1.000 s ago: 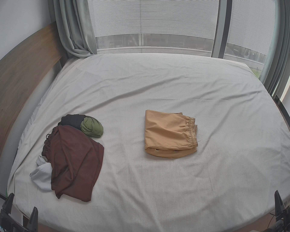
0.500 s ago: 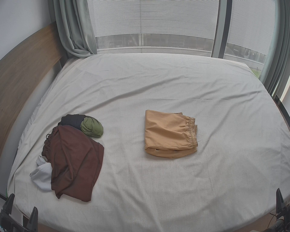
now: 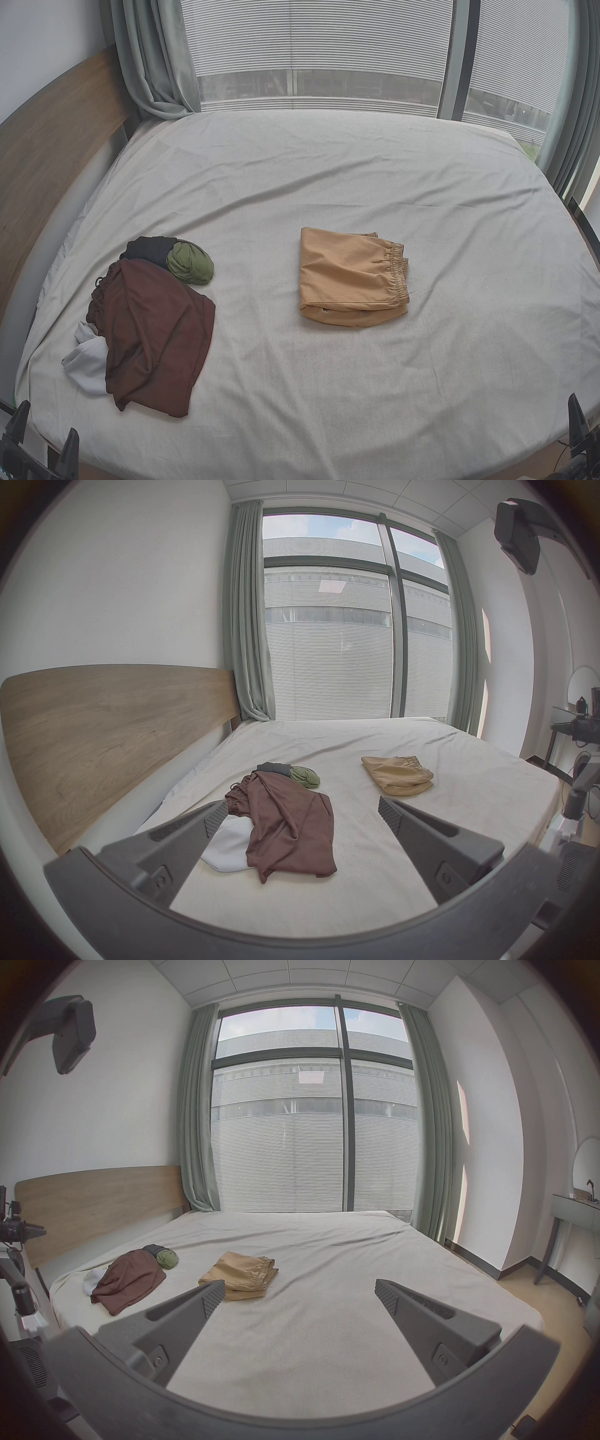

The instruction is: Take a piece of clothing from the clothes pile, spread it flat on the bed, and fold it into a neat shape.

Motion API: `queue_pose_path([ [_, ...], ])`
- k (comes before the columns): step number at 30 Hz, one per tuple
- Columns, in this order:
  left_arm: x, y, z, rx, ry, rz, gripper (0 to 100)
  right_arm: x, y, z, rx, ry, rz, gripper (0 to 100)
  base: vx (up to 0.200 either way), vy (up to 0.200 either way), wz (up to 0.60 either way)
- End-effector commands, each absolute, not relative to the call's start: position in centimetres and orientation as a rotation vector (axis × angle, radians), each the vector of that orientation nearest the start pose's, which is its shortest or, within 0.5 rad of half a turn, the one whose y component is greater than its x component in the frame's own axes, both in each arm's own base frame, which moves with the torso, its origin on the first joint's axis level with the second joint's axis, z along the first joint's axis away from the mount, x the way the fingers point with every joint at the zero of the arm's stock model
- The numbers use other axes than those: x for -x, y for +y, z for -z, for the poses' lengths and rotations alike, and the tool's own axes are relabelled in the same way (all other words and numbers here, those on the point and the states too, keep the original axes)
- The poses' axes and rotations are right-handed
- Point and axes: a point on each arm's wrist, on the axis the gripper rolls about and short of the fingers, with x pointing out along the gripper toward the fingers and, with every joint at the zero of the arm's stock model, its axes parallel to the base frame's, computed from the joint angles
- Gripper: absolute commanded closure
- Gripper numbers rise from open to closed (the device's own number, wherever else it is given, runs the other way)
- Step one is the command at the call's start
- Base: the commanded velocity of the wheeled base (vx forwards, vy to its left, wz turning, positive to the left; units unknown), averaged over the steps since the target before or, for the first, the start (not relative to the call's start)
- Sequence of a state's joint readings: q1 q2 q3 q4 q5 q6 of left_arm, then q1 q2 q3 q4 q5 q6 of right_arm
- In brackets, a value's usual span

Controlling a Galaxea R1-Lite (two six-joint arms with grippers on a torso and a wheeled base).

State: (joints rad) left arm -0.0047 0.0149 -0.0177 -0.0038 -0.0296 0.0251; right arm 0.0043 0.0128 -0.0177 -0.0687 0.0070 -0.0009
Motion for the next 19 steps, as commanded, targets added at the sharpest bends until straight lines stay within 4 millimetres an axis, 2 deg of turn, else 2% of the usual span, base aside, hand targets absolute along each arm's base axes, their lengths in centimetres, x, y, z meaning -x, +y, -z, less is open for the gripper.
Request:
queue_pose_path([
  [1,2.28,-0.06,-7.60,-0.028,-0.005,0.035,0,2.28,-0.01,-7.40,0.005,0.032,-0.006,0,0.000,0.000,0.00],
  [19,2.28,-0.06,-7.58,-0.017,-0.003,0.031,0,2.25,-0.01,-7.62,0.002,-0.002,-0.005,0,0.000,0.000,0.00],
])
